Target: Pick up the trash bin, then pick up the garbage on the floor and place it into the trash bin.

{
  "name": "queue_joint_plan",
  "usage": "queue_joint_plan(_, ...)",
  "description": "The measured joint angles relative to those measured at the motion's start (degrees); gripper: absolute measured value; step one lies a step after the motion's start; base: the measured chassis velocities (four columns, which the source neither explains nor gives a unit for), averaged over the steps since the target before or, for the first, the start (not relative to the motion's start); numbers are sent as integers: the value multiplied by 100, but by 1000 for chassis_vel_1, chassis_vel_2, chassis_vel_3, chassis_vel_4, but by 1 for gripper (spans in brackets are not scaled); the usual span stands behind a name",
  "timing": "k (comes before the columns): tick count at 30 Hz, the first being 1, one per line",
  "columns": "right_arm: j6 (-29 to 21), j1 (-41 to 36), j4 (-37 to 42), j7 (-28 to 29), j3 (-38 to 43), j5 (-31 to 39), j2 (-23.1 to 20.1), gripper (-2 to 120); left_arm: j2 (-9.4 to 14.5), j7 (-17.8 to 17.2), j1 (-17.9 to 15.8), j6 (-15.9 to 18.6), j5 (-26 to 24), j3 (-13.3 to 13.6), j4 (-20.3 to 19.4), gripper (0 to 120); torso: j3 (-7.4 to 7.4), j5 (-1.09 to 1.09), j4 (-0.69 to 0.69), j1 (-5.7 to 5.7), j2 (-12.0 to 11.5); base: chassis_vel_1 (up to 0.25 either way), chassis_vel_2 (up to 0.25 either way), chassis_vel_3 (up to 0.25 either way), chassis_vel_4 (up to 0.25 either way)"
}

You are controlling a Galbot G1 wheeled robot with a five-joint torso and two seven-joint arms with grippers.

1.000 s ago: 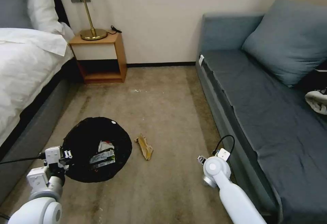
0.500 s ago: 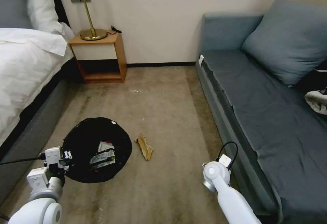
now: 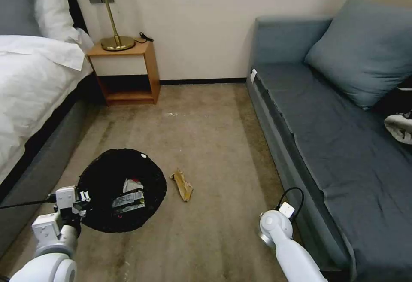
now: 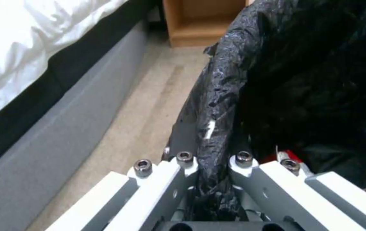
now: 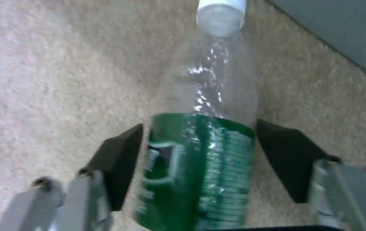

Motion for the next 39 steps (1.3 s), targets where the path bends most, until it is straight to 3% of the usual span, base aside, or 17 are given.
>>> queue_joint_plan(1,1,7,8,-28,-17,-12,-9,61,-4,-1,13,-2,8,-1,-17,3,0,0,0,0,0,0,0,0,0)
queue_joint_plan(3,1,10,9,-38,-22,-20,-9,60,-5,-1,18,-3,10,-1,-21,3,0,0,0,0,0,0,0,0,0)
queue_joint_plan(6,75,22,-25,-189,-135,-191,-11,42,-17,-5,57,-16,20,-2,-71,3,0,0,0,0,0,0,0,0,0)
queue_joint_plan(12,219,-16,133,-378,-377,-449,-99,28,-20,-7,73,-18,33,-2,-84,3,0,1,0,0,0,0,0,0,0)
queue_joint_plan(16,352,-73,839,-557,-752,-621,-289,23,-49,-8,89,-28,78,18,-73,3,0,-1,-1,0,0,0,0,0,0)
queue_joint_plan(18,482,-38,1609,-979,-1246,-805,-563,22,-90,-9,102,-36,109,64,-30,3,0,-2,0,0,1,0,0,0,0)
queue_joint_plan(20,526,2,1799,-1165,-1389,-876,-637,22,-106,-9,105,-37,117,83,-19,3,0,0,1,0,0,0,0,0,0)
queue_joint_plan(22,717,196,2315,-1882,-1877,-1101,-869,22,-169,-9,105,-40,160,133,11,3,0,-1,0,0,1,0,0,0,0)
queue_joint_plan(26,1014,380,2587,-2476,-2274,-1219,-1012,22,-190,-9,103,-22,147,154,8,3,0,-1,1,0,1,0,0,0,0)
queue_joint_plan(29,2011,628,2625,-3927,-2869,-1508,-1248,22,-203,-1,92,83,4,175,-40,3,0,0,0,0,1,0,0,0,0)
queue_joint_plan(30,2011,628,2625,-3927,-2869,-1508,-1248,22,-203,-1,92,83,4,175,-40,3,0,0,0,0,1,0,0,0,0)
queue_joint_plan(31,2329,700,2535,-4469,-3026,-1607,-1297,22,-208,4,88,104,-34,182,-48,3,0,0,1,0,1,0,0,0,0)
queue_joint_plan(32,2887,859,2302,-5420,-3328,-1713,-1349,22,-216,10,85,156,-128,191,-66,3,0,0,0,0,1,0,0,0,0)
queue_joint_plan(33,2887,859,2302,-5420,-3328,-1713,-1349,22,-216,10,85,156,-128,191,-66,3,0,0,0,0,1,0,0,0,0)
queue_joint_plan(36,3411,1130,1989,-6261,-3762,-1698,-1272,22,-235,25,66,280,-352,204,-113,3,0,0,0,0,1,0,0,0,0)
queue_joint_plan(38,3453,1158,1954,-6329,-3799,-1700,-1257,22,-238,26,62,293,-376,206,-118,3,0,0,0,0,1,0,0,0,0)
queue_joint_plan(39,3634,1293,1765,-6651,-3960,-1796,-1173,22,-258,29,35,377,-512,226,-153,3,0,0,0,0,1,0,0,0,0)
